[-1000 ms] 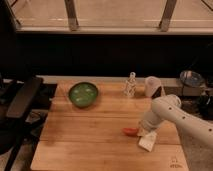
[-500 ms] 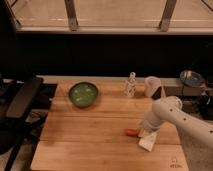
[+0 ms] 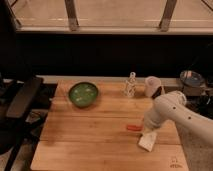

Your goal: Place the pepper on the white sponge

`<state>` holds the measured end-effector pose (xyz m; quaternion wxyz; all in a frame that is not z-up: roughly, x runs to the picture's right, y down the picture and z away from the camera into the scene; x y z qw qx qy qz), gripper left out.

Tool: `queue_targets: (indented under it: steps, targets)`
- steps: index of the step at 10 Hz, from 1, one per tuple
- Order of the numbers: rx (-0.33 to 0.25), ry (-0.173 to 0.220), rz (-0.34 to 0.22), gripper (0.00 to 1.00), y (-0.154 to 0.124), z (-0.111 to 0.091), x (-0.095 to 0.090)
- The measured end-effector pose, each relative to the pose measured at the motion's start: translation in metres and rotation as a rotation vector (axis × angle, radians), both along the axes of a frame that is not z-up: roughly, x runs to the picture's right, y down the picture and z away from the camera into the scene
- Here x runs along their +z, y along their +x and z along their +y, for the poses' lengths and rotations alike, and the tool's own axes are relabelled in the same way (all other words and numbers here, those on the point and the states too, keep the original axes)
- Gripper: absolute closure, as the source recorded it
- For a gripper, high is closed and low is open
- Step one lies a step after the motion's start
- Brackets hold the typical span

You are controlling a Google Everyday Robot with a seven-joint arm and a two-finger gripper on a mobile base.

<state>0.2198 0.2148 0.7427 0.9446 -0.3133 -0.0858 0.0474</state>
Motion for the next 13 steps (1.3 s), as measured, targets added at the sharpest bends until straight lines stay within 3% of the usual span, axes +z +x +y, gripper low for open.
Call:
queue_targets:
  steps: [3,4,6,9,10,12,13]
  targets:
    - [0.062,-0.059,0.062,0.96,0.035,0.024,-0.015]
    - [0.076,-0.079,0.070,0.89,0.039,0.033,-0.012]
    - [0.114,-0.129,0.074,0.65,0.050,0.051,-0.006]
    - [0.135,-0.163,0.052,0.35,0.050,0.062,0.005]
    - [0.140,-0.168,0.047,0.30,0.051,0.064,0.006]
    - [0.127,-0.156,0.051,0.34,0.047,0.060,0.008]
    - [0.124,-0.145,0.050,0.45,0.043,0.051,0.007]
